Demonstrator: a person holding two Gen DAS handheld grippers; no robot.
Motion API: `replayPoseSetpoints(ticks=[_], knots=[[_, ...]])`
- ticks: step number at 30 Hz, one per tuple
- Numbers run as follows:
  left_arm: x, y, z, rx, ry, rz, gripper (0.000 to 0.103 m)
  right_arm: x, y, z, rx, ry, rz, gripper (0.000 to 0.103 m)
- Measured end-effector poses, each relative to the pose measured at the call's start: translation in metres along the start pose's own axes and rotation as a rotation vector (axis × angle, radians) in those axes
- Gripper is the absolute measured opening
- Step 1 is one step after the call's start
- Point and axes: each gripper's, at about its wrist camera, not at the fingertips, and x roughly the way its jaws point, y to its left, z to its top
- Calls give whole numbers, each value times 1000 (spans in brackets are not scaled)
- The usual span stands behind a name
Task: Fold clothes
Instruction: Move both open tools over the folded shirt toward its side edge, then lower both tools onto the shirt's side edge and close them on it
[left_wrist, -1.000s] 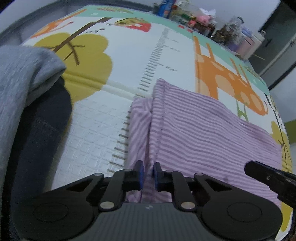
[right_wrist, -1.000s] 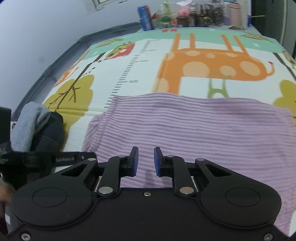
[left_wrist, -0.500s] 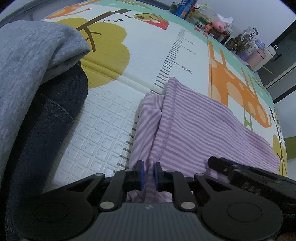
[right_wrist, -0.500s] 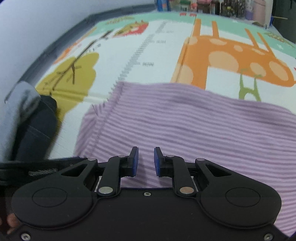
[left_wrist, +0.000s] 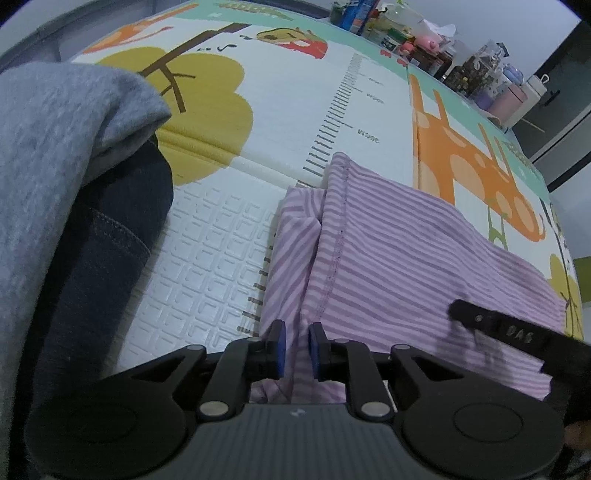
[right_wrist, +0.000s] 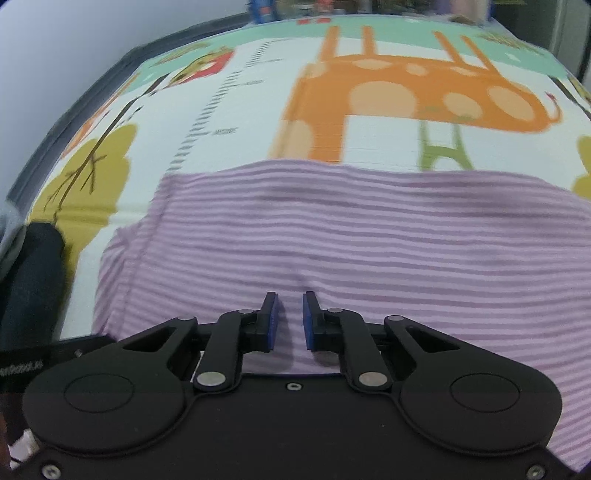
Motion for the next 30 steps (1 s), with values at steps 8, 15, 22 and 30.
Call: replayPoseSetpoints(ticks=[8,15,22,30], knots=[[-23,0,1,43,-69,117,46,-33,-56,0,171,-70,-136,19],[-38,-11,-2,132,-113,56,46,-91,-112,-34,341,-198,-177,29],[-30,-28,-6,225,-85,26,47,-133,-129,-80,385,-246,-243,38],[-28,-24,-17,264,-55,37,48,-159,-142,-126,457,-234,-355,42]])
